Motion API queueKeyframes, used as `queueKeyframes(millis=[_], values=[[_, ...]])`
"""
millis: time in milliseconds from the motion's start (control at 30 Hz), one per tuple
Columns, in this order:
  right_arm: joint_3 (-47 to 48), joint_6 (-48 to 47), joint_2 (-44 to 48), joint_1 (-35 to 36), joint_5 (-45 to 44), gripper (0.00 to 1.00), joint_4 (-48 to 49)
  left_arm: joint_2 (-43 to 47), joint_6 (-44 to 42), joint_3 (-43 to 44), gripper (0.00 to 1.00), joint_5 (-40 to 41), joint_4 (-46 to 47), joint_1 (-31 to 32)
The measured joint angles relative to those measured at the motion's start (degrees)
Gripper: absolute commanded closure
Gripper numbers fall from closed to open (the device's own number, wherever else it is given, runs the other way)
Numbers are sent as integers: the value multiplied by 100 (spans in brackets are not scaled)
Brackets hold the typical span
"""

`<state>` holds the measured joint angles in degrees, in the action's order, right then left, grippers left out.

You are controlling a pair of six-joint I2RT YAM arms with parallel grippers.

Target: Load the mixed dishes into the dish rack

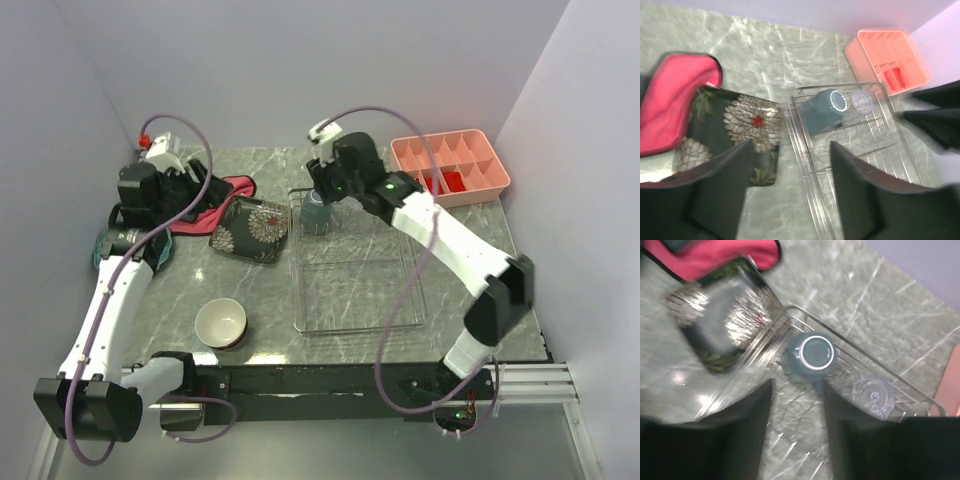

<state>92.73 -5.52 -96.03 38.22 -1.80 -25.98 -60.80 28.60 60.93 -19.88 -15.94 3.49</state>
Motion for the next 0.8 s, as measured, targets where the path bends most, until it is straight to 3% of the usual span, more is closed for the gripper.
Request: queueKeyframes(millis=[100, 167, 233, 367, 500, 667, 800], values=[[-48, -46, 614, -31, 168, 19, -107, -122, -981, 424, 14, -26, -422, -4], [-319, -28, 1099, -98, 212, 13, -90, -94, -1738, 411, 11, -9, -699, -4], [-592, 0, 1434, -254, 256, 11, -109, -92, -2371, 367, 1, 114, -951, -4], [-1202, 90, 1937, -782, 474, 12, -297, -96, -3473, 328, 1, 328, -1565, -79], [-1729, 109, 2332, -1016, 734, 11, -590, -96, -4393, 328, 17, 328, -2339, -236], [-2081, 96, 2734, -1032, 997, 12, -804, -330, -5858, 334, 27, 146, -3965, -691], [-2094, 92, 2734, -1093, 1180, 12, -813, -894, -6918, 348, 29, -127, -5228, -1198]])
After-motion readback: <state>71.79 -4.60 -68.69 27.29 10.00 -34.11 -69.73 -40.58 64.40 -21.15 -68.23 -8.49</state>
